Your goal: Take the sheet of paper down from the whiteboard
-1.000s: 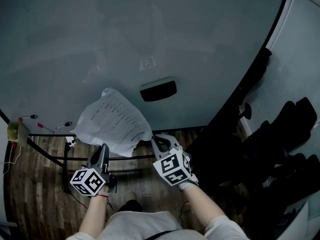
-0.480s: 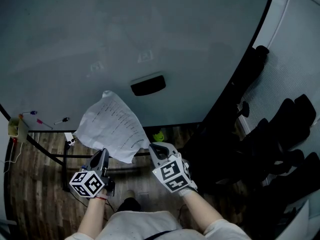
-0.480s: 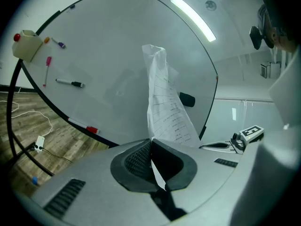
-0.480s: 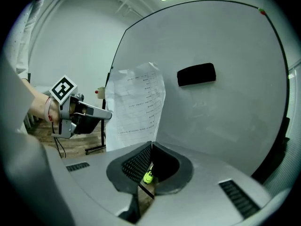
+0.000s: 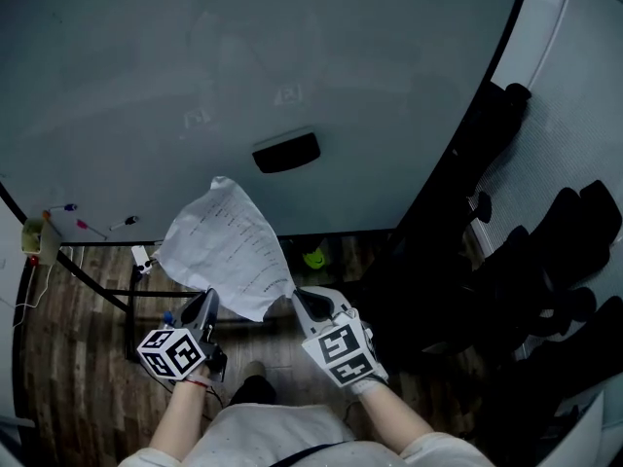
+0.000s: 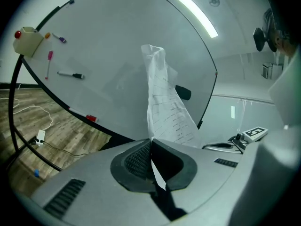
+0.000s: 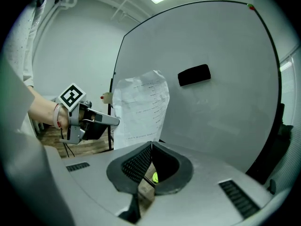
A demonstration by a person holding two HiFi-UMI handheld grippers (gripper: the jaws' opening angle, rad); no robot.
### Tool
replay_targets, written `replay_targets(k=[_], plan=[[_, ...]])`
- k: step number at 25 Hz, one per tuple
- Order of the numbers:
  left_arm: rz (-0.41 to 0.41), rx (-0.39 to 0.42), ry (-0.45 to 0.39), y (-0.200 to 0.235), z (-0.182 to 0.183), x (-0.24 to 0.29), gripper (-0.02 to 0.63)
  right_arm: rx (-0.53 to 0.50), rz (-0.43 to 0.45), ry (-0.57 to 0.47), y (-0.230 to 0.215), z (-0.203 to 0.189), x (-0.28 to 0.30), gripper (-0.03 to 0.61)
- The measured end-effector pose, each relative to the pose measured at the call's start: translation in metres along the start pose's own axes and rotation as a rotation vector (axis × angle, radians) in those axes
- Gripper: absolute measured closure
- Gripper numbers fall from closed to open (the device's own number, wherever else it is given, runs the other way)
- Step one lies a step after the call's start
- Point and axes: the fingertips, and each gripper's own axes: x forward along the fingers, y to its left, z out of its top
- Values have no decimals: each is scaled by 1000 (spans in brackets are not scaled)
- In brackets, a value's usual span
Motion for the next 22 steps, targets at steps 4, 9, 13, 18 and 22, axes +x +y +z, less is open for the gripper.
replay_targets(k=[4,9,13,18,22], plan=[[3,0,30,1,-7,-1,598,37,18,-2,11,-7,-4,558],[-4,-19,70,0,-21,-10,598,87,40,0,27,-19,-6,558],[-16,-30,91,-4,-33,-17,598,113,39,1,34,-27,-11,558],[-46,-43,105,-18,-55,-40,598,132,22,4,51,-38,-33,558],[-58,-53,102,-28,-68,-60,598,147,19,0,69,-45,-52,558]])
